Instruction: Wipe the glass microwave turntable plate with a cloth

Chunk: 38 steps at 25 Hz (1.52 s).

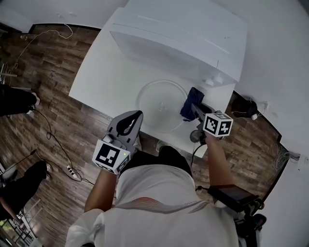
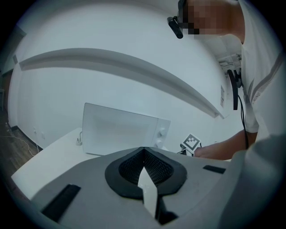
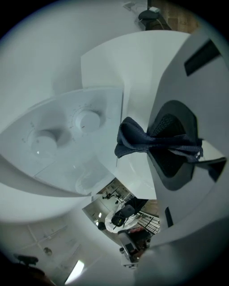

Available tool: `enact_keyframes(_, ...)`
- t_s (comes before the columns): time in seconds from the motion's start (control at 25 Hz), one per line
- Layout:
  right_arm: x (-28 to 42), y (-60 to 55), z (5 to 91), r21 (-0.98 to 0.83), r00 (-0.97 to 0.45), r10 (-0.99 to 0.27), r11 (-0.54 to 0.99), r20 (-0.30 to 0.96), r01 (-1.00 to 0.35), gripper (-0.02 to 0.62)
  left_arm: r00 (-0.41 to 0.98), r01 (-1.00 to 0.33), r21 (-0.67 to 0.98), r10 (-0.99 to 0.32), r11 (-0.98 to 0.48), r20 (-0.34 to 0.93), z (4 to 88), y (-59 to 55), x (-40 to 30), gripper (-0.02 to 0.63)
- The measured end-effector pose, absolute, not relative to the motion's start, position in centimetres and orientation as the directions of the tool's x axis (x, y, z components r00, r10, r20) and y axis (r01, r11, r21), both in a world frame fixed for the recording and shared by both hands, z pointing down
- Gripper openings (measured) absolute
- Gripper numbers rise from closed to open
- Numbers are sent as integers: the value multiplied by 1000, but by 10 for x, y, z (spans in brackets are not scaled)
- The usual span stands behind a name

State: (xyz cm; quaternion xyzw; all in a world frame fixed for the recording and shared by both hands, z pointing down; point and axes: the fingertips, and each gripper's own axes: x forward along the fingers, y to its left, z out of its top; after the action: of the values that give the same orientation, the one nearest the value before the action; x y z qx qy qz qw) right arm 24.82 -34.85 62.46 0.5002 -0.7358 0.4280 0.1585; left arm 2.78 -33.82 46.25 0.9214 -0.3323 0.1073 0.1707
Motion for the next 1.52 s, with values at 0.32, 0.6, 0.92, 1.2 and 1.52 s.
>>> enact_keyframes(0.32,179,-348,475,-448,-580,-779,441,239,-777,61,736,-673,239,-600,-700,314,458,-330,4,11)
enact_keyframes(0.6,89,-338,440,-471,-709,-696,592,110,-654,61,703,-711,211,-665,-671,253,442,-325,-32,11)
enact_keyframes(0.92,2,-333,512,-591,-806,-521,568,281,-573,61,642,-767,218,-715,-603,277,446,-317,-89,11)
enact_keyframes(1.2,-12,-329,607,-682,-766,-398,359,505,-637,61,652,-757,199,-695,-623,303,454,-310,-104,11)
enact_keyframes(1.52,18,-319,641,-659,-690,-384,232,613,-715,61,685,-727,236,-665,-644,297,459,-318,-101,11)
